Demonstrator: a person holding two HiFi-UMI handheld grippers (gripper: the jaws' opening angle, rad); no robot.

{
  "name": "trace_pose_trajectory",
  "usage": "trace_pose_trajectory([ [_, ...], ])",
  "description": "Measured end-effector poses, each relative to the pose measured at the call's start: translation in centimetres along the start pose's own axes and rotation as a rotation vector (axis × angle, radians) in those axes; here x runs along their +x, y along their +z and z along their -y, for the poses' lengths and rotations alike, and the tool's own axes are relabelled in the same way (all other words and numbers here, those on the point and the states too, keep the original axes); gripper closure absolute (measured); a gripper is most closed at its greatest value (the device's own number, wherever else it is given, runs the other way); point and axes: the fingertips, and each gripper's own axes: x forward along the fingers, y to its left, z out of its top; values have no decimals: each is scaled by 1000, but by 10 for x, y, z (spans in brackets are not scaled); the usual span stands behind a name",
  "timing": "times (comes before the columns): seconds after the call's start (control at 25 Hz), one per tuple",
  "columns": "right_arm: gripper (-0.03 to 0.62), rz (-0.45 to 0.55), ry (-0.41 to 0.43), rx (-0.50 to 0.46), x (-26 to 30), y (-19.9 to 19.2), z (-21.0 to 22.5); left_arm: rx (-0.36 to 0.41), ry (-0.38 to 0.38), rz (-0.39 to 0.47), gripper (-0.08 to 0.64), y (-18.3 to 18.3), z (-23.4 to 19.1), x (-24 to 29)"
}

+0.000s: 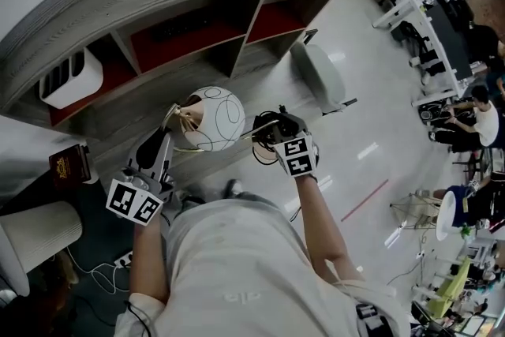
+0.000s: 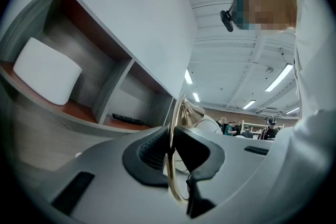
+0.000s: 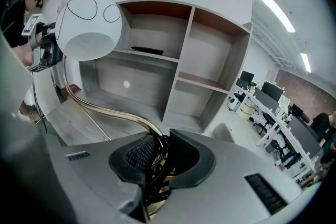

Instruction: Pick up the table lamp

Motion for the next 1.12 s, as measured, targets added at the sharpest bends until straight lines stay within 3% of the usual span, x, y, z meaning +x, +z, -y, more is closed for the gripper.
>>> trace_pose_trajectory([
  [1.12, 503, 22, 4, 14, 2, 3, -8, 28, -11, -5, 505, 10, -4, 4],
])
